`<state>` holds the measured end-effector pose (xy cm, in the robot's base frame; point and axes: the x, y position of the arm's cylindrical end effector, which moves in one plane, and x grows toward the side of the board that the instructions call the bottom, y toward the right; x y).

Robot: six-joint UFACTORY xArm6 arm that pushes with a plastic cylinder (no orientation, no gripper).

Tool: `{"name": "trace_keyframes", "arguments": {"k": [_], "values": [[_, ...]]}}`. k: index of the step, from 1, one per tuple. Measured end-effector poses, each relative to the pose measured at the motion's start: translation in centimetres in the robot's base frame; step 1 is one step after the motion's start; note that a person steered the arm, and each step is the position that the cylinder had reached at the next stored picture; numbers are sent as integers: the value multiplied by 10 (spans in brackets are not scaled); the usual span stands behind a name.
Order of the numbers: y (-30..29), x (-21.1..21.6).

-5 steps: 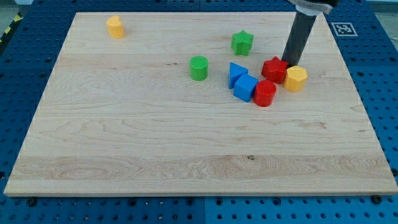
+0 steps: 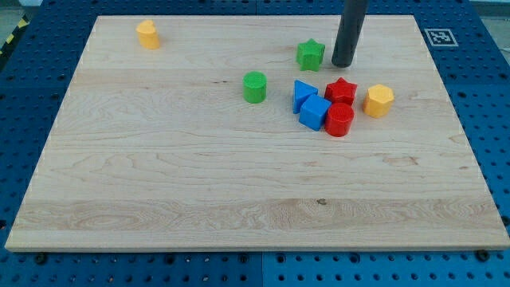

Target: Move the green star towards the top center

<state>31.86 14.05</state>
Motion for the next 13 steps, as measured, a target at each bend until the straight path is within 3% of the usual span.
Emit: {"name": "trace_keyframes", "arguments": {"k": [8,10,11,12,13], "values": [[-48,-8],[-66,17],[-79,-15],[-79,-20],[-42,-17]]}}
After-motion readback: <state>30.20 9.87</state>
